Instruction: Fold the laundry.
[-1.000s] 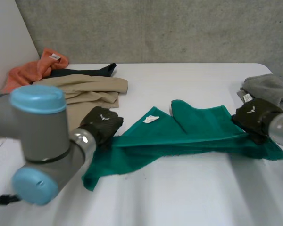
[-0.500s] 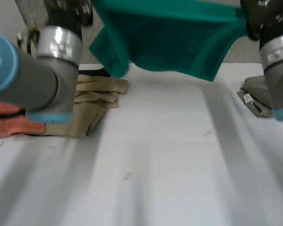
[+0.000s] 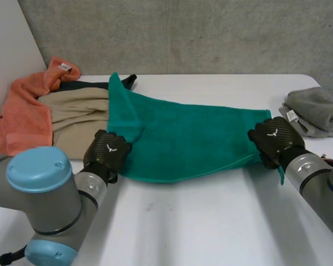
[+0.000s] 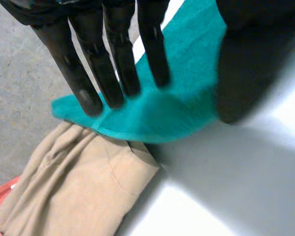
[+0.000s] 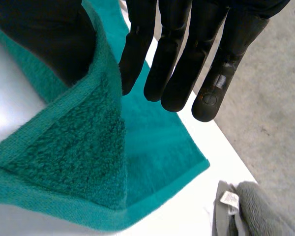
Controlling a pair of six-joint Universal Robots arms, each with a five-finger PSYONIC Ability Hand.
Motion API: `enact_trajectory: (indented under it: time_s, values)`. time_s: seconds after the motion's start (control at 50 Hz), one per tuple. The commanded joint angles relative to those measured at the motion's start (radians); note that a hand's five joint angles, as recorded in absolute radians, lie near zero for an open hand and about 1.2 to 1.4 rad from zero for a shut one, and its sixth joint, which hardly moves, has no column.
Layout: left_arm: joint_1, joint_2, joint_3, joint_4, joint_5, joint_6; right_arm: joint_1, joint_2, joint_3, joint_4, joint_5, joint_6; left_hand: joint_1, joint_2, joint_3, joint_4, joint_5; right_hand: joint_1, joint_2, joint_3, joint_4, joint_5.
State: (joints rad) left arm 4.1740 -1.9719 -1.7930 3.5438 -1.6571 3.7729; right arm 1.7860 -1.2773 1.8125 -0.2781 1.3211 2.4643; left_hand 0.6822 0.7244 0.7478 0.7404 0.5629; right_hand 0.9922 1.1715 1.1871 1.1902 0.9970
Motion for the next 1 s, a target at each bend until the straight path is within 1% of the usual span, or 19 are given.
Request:
enact_trajectory:
  time_s: [0.02, 0.06, 0.1, 0.12, 0.16, 0.18, 0.24, 0.26, 0.3, 0.32, 0.34, 0.4, 0.42, 0.5, 0.54, 0.64, 0.82, 0.9, 1.0]
  values:
    - [0.023, 0.145, 0.020, -0.085, 0.075, 0.002, -0.069, -0.001, -0.005, -0.004, 0.000, 0.005, -0.336, -0.379, -0.402, -0.395, -0.392, 0.404, 0.225, 0.209, 0.206, 0.225]
    - [0.073, 0.162, 0.029, -0.095, 0.147, 0.007, -0.080, -0.001, -0.002, -0.004, -0.002, 0.005, -0.404, -0.446, -0.470, -0.462, -0.459, 0.404, 0.225, 0.209, 0.206, 0.225]
    - [0.132, 0.165, 0.040, -0.105, 0.209, 0.010, -0.088, 0.001, -0.001, -0.004, -0.002, 0.005, -0.407, -0.449, -0.473, -0.465, -0.462, 0.404, 0.225, 0.209, 0.206, 0.225]
    - [0.190, 0.165, 0.049, -0.109, 0.283, 0.021, -0.088, 0.001, -0.001, -0.004, -0.002, 0.005, -0.407, -0.449, -0.473, -0.465, -0.462, 0.404, 0.225, 0.209, 0.206, 0.225]
    - [0.242, 0.162, 0.056, -0.111, 0.377, 0.045, -0.088, 0.003, -0.001, -0.004, -0.002, 0.005, -0.401, -0.443, -0.467, -0.459, -0.456, 0.404, 0.225, 0.209, 0.206, 0.225]
    - [0.280, 0.153, 0.066, -0.111, 0.484, 0.083, -0.088, 0.006, 0.001, -0.004, -0.002, 0.004, -0.401, -0.443, -0.467, -0.459, -0.456, 0.404, 0.225, 0.209, 0.206, 0.225]
    - [0.331, 0.121, 0.083, -0.109, 0.629, 0.160, -0.086, 0.016, 0.004, -0.004, -0.002, 0.004, -0.407, -0.449, -0.473, -0.465, -0.462, 0.404, 0.225, 0.209, 0.206, 0.225]
    - [0.353, 0.076, 0.098, -0.111, 0.707, 0.215, -0.088, 0.018, 0.004, -0.004, -0.002, 0.004, -0.404, -0.446, -0.470, -0.462, -0.459, 0.404, 0.225, 0.209, 0.206, 0.225]
    - [0.370, 0.033, 0.113, -0.114, 0.766, 0.283, -0.089, 0.019, 0.005, -0.004, -0.002, 0.004, -0.407, -0.449, -0.473, -0.465, -0.462, 0.404, 0.225, 0.209, 0.206, 0.225]
    - [0.377, 0.021, 0.121, -0.114, 0.781, 0.307, -0.089, 0.019, 0.005, -0.004, -0.003, 0.005, -0.407, -0.449, -0.473, -0.465, -0.462, 0.404, 0.225, 0.209, 0.206, 0.225]
    - [0.388, -0.008, 0.139, -0.115, 0.799, 0.370, -0.088, 0.021, 0.007, -0.004, -0.003, 0.005, -0.407, -0.449, -0.473, -0.465, -0.462, 0.404, 0.225, 0.209, 0.206, 0.225]
    - [0.388, -0.045, 0.170, -0.115, 0.803, 0.456, -0.086, 0.027, 0.008, -0.004, -0.003, 0.005, -0.407, -0.449, -0.473, -0.465, -0.462, 0.404, 0.225, 0.209, 0.206, 0.225]
    - [0.388, -0.085, 0.193, -0.115, 0.803, 0.497, -0.086, 0.033, 0.010, -0.004, -0.002, 0.005, -0.404, -0.446, -0.470, -0.462, -0.459, 0.404, 0.225, 0.209, 0.206, 0.225]
    - [0.380, -0.183, 0.242, -0.128, 0.804, 0.565, -0.085, 0.038, 0.011, -0.004, 0.000, 0.001, -0.398, -0.440, -0.464, -0.456, -0.453, 0.404, 0.225, 0.209, 0.206, 0.225]
    - [0.379, -0.205, 0.257, -0.129, 0.806, 0.574, -0.085, 0.038, 0.013, -0.004, 0.000, 0.001, -0.387, -0.429, -0.452, -0.445, -0.442, 0.404, 0.225, 0.209, 0.206, 0.225]
    - [0.367, -0.278, 0.319, -0.125, 0.812, 0.576, -0.086, 0.039, 0.016, -0.004, 0.000, 0.001, -0.301, -0.344, -0.367, -0.360, -0.357, 0.404, 0.225, 0.209, 0.206, 0.225]
    - [0.341, -0.378, 0.423, -0.123, 0.810, 0.558, -0.086, 0.056, 0.018, -0.004, 0.000, -0.004, -0.263, -0.305, -0.329, -0.321, -0.318, 0.404, 0.225, 0.209, 0.206, 0.225]
    - [0.331, -0.413, 0.468, -0.120, 0.810, 0.548, -0.086, 0.061, 0.021, -0.004, 0.001, -0.005, -0.210, -0.253, -0.276, -0.269, -0.266, 0.404, 0.225, 0.209, 0.206, 0.225]
    - [0.316, -0.459, 0.527, -0.118, 0.809, 0.512, -0.086, 0.073, 0.021, -0.004, 0.000, -0.005, -0.137, -0.179, -0.203, -0.195, -0.192, 0.404, 0.225, 0.209, 0.206, 0.225]
